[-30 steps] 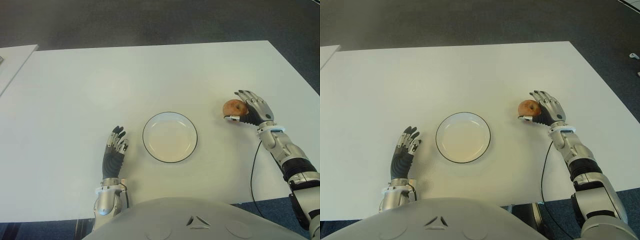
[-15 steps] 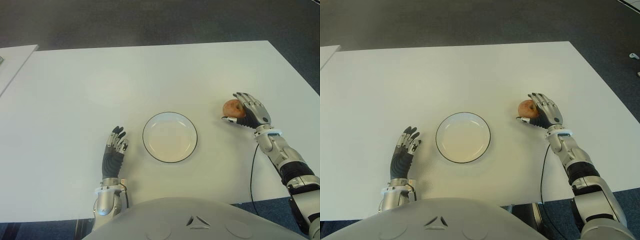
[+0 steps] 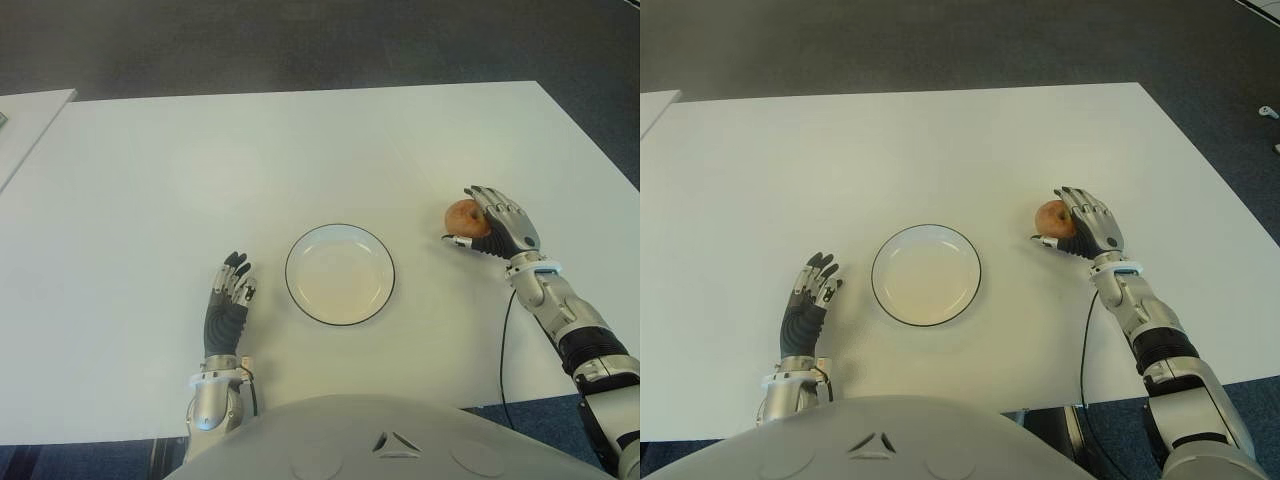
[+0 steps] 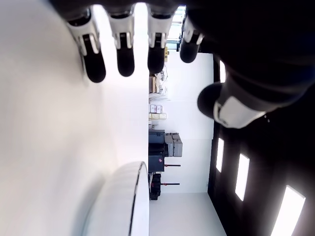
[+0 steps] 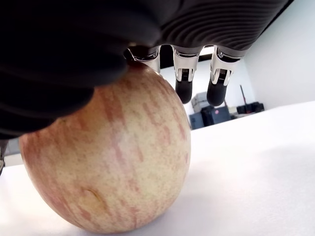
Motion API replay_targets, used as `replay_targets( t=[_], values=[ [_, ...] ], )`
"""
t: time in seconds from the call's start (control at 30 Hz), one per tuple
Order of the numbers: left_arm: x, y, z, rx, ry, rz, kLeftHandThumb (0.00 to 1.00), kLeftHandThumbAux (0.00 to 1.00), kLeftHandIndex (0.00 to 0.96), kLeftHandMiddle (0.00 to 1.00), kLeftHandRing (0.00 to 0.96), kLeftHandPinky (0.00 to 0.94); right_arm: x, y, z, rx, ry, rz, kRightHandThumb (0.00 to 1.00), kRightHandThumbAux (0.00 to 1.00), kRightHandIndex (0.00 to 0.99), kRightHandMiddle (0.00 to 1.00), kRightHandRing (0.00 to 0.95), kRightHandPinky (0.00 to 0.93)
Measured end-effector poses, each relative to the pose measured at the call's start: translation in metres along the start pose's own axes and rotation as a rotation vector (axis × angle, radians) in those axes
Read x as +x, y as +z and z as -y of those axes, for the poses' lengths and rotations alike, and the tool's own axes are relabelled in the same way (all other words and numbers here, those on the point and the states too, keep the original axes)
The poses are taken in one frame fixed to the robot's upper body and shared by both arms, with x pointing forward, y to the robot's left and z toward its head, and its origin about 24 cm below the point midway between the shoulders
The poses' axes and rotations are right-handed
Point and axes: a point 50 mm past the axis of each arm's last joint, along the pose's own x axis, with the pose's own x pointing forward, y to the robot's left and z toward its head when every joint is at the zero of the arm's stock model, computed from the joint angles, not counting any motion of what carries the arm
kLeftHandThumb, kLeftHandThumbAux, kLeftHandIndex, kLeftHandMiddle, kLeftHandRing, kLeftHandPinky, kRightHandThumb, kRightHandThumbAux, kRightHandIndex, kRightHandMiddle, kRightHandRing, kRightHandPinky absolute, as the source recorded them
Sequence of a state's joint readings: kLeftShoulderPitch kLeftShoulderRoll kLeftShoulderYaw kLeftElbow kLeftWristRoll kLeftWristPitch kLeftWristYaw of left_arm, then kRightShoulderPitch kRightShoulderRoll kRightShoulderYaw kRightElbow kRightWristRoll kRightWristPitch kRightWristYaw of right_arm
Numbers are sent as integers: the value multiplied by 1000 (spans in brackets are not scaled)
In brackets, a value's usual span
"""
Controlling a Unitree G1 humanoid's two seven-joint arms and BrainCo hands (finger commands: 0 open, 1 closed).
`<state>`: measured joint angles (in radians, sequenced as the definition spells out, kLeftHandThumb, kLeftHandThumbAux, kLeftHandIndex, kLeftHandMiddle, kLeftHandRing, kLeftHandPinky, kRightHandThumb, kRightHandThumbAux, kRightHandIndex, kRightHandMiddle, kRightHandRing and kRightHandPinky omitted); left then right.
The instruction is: Put the apples into the plate.
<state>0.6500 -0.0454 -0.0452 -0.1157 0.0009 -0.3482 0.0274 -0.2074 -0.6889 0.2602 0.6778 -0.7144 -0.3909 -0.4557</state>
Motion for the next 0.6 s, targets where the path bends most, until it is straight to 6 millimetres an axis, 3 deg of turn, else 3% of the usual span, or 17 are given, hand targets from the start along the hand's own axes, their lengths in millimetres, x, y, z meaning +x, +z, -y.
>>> replay_targets(
  t=[0.03, 0.13, 0.3, 0.43, 0.6],
  values=[
    [0, 0, 0, 0, 0, -1, 157, 544, 99, 115, 121, 146, 0, 1, 0, -4, -11, 3, 455, 476, 450, 535, 502, 426],
    [0, 0, 0, 0, 0, -3, 154, 543, 98, 113, 116, 140, 1, 2, 0, -16, -42, 11, 544, 532, 578, 654, 633, 591],
    [0, 0, 0, 1, 0, -4, 152, 536, 101, 114, 119, 152, 4, 2, 0, -13, -80, 22, 661, 625, 732, 795, 787, 792],
    [0, 0, 0, 1, 1, -3, 154, 533, 106, 114, 120, 152, 5, 3, 0, 5, -94, 35, 733, 664, 801, 858, 848, 861],
    [0, 0, 0, 1, 1, -1, 156, 544, 105, 108, 114, 146, 5, 3, 0, 24, -92, 39, 794, 680, 837, 892, 879, 883]
  ],
)
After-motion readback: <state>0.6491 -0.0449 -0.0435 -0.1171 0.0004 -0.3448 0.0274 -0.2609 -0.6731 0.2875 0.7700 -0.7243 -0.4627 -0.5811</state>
